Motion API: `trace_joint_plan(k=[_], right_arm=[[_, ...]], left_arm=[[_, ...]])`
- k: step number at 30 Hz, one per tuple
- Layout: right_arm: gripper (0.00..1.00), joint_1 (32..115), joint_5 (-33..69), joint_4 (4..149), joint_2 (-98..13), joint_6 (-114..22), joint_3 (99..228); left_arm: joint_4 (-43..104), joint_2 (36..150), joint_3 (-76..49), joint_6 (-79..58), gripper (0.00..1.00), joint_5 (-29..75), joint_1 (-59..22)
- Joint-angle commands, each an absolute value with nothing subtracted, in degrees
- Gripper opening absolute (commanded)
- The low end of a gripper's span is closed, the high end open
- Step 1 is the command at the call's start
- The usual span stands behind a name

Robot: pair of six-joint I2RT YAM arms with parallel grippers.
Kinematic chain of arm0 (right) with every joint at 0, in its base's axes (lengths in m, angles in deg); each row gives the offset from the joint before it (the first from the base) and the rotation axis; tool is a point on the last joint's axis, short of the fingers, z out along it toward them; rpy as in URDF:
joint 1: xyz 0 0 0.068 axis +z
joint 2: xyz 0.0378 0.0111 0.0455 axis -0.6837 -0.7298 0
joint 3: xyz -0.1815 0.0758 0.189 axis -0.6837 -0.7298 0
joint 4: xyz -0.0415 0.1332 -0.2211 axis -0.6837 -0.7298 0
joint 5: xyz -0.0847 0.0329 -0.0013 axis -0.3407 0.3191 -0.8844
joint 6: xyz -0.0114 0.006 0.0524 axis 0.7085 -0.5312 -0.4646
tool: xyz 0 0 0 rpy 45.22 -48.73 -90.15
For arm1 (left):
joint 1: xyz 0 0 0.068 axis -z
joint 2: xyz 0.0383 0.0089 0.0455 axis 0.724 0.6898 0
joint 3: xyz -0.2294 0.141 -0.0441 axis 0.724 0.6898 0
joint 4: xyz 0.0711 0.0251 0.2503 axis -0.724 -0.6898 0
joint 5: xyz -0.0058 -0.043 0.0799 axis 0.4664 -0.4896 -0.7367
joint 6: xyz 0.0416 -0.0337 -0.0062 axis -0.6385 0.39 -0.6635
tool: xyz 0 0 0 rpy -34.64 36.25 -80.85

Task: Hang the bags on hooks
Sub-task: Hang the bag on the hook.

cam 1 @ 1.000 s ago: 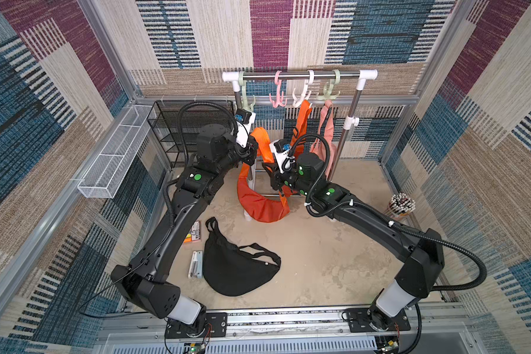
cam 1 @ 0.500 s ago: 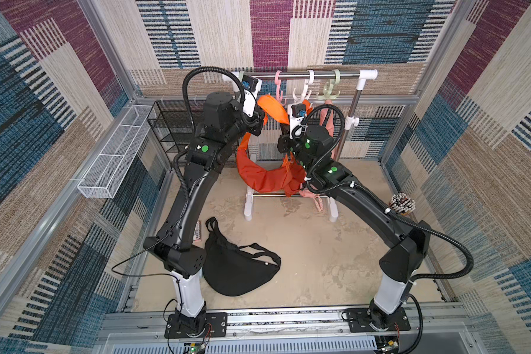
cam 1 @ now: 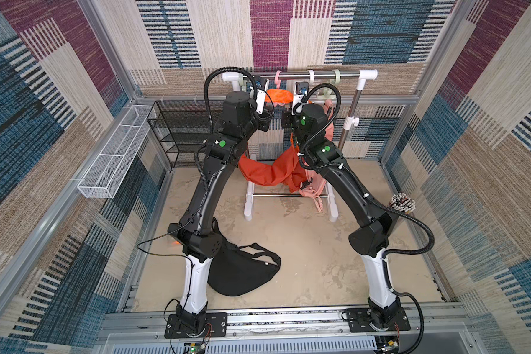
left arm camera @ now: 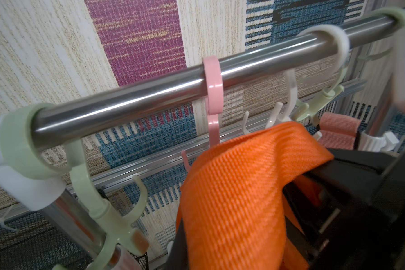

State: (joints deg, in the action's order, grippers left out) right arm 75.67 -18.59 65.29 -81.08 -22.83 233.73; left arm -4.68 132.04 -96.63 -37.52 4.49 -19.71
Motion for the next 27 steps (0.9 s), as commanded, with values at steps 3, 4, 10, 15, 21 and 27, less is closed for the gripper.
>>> trace_joint_plan(k=[3,4,10,15,21,27], right_arm=[[0.0,75.1,-22.7,65.4,-84.9,-19.5,239.1],[0.0,75.0,-22.9,66.2,-85.0,-19.3,238.7],[0.0,74.2,-23.0,68.2,-85.6,-19.1,237.8],[0.0,74.1,-24.4,69.8,-86.8,-18.1,238.1],[0.0,73.6,-26.4,74.4,-87.3,-16.8,238.2],[0.0,72.7,-27.1,78.3,-87.8,-14.6,238.7]], left_arm=[[0.5,133.6,-98.2,-40.5,0.0,0.3,-19.7],[1.1,133.8,-98.2,-40.6,0.0,0.3,-19.8],[2.0,135.5,-99.0,-39.6,0.0,1.4,-20.0],[2.9,137.0,-99.7,-38.8,0.0,1.3,-20.2],[4.7,137.7,-99.8,-36.1,0.0,2.1,-21.4],[5.7,137.5,-99.8,-35.5,0.0,3.0,-21.8]])
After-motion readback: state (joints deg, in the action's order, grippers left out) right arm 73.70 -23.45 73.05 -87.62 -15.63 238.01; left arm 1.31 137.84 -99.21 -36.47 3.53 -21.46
